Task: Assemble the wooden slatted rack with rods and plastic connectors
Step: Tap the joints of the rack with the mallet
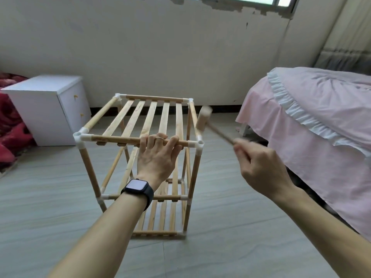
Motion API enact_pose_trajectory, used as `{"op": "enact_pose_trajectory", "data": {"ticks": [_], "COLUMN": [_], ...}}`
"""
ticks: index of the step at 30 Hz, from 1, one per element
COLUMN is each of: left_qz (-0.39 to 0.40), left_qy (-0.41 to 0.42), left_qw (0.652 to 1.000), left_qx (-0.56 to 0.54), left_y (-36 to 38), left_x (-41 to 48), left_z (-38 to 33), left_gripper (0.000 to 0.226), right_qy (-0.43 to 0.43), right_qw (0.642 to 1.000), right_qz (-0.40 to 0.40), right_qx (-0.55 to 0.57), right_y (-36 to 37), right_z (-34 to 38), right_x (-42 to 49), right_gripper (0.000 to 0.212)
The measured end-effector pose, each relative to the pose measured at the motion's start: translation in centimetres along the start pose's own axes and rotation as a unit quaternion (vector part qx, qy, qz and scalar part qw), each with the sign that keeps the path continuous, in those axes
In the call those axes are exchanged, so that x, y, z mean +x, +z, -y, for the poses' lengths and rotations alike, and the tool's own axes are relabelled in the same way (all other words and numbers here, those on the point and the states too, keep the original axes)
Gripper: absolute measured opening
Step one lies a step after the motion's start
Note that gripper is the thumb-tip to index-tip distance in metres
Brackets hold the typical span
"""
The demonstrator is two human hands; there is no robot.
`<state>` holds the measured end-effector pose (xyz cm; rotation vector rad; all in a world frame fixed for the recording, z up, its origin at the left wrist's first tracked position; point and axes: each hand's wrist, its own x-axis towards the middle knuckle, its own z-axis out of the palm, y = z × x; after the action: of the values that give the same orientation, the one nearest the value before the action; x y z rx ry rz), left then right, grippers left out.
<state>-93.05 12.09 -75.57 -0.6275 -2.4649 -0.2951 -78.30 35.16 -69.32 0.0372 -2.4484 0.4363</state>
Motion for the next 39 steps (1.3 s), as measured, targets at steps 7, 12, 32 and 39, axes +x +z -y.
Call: {"op": "enact_pose_trajectory", "data": {"ticks": [7, 12, 32, 39], "left_qz": [0.011, 0.052, -0.002, 0.015], "left_qy": [0.002, 0.012, -0.239, -0.234], "left_qw": [1.0, 0.998, 0.9, 0.908], "left_qx": [0.007, -0.031, -0.364, -0.347], "left_y": [0.0, -1.4, -5.8, -5.6], "left_x": [0.1, 0.5, -7.9, -8.9], "left_z": [0.2, 1.1, 12.6, 12.7], "left_gripper": [0.033, 0.039, 0.043, 0.035], "right_qy": [0.031, 0.093, -0.067, -0.1], "right_qw": [0.999, 0.994, 0.951, 0.957], "right_qz": [-0.008, 0.049, 0.204, 0.145], "right_qx": [-0.013, 0.004, 0.224, 0.229], "right_y": [-0.6, -0.3, 9.4, 7.9], "right_z": [0.4, 0.9, 14.9, 16.1], "right_x": [-0.6, -0.3, 5.7, 6.0], "right_gripper": [0.019, 0.02, 0.019, 0.017]}}
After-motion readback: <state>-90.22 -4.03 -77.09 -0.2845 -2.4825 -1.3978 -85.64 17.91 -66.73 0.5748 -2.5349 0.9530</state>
